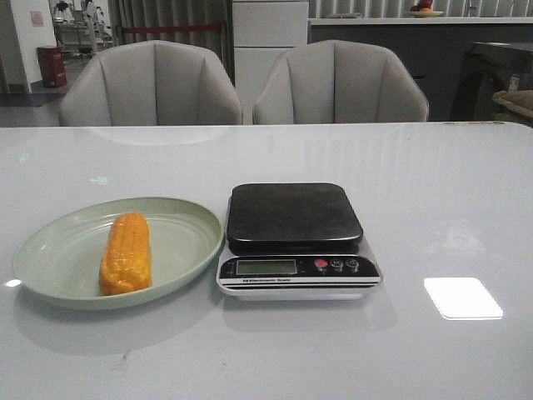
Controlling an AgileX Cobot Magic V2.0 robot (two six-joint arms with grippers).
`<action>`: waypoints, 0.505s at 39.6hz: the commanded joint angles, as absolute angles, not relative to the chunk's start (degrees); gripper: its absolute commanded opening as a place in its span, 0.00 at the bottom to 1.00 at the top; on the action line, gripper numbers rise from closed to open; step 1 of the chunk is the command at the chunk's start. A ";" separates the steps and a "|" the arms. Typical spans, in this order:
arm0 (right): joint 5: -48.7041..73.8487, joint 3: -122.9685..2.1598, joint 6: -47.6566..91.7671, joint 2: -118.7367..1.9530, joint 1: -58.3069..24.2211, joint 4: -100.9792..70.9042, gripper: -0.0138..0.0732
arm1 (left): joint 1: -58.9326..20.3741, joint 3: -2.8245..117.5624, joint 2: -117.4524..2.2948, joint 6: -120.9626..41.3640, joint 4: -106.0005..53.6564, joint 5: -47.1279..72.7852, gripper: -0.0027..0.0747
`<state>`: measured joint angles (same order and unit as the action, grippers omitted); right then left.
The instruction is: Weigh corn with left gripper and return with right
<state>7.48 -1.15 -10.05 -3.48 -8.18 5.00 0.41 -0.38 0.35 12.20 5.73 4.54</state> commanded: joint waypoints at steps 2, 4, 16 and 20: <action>-3.89 1.74 -9.34 -2.72 -5.17 5.83 0.34 | 0.52 -2.20 1.64 12.32 5.38 0.00 0.18; -3.07 2.09 -9.34 -1.24 -5.11 5.83 0.34 | 0.52 -2.20 1.54 12.32 5.38 0.00 0.18; -3.13 2.08 -9.34 1.69 -5.17 5.83 0.34 | 0.52 -2.20 1.54 12.32 5.38 0.00 0.18; -3.08 2.08 -9.34 1.69 -5.17 5.83 0.34 | 0.52 -2.20 1.54 12.32 5.38 0.00 0.18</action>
<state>1.81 1.49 -10.05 0.53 -5.50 5.00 0.41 -0.38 0.35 12.20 5.73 4.50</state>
